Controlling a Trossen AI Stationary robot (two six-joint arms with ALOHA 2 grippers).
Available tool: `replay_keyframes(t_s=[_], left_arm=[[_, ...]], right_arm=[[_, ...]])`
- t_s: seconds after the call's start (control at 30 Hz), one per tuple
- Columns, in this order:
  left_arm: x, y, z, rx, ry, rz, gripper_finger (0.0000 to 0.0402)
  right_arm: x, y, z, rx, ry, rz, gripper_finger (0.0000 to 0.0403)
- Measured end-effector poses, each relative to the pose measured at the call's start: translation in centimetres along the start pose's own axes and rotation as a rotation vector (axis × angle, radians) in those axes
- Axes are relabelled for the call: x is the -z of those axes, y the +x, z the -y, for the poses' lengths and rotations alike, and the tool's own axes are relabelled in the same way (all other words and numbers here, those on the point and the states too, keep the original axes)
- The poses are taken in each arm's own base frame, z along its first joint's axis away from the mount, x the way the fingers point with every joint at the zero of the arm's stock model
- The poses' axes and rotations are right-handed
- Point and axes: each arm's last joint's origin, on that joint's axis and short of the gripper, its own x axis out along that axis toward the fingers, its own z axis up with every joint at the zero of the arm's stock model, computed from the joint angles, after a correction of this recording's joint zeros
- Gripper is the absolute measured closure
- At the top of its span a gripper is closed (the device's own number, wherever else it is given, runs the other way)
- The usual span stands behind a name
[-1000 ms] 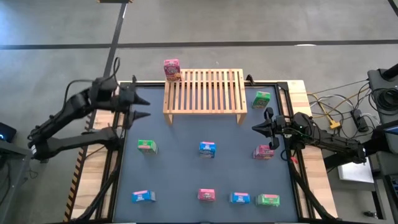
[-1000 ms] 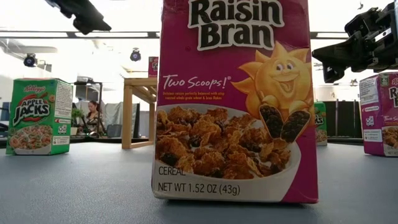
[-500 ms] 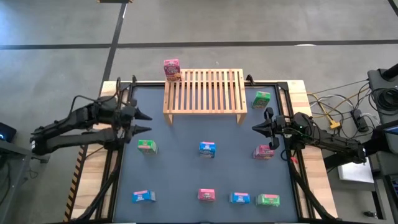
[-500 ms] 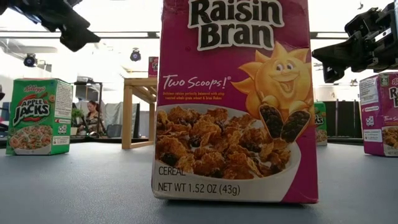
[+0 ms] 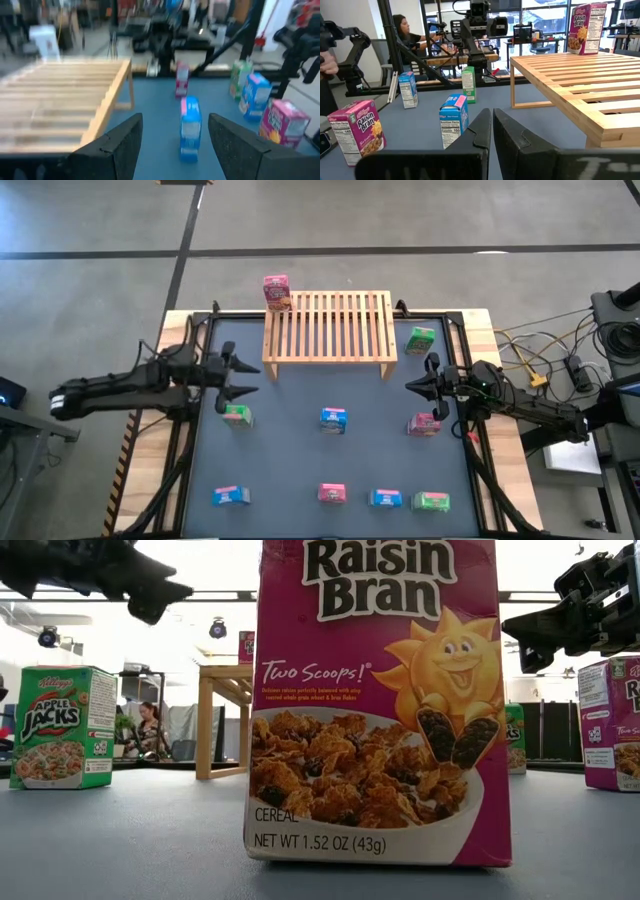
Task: Stack cereal on shelf
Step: Put the top purple cereal box on the shelf aligned with the other purple cereal box
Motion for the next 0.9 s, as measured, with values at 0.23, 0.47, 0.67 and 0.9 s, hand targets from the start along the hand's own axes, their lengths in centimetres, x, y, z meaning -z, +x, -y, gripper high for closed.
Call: replay_keyframes(t_s=[0.23, 0.47, 0.67, 0.9], left_arm=[[0.6, 0.9, 0.2, 0.017, 0.085, 0.123, 0.0191], [0.8, 1.7, 0.0, 0.007, 0.166, 0.184, 0.0191], [-0.2, 2.2, -0.1, -0.003, 0.196, 0.25, 0.0191], [-0.9, 2.9, -0.3, 0.014, 0.096, 0.166, 0.0191]], right_arm=[[0.0, 0.0, 0.0, 0.0, 0.001, 0.0, 0.0394], [0.0, 0.0, 0.0, 0.0, 0.0, 0.0, 0.0394], [0.0, 0.0, 0.0, 0.0, -0.001, 0.0, 0.0394], [-0.9, 0.0, -0.1, -0.006, -0.045, 0.093, 0.0394]])
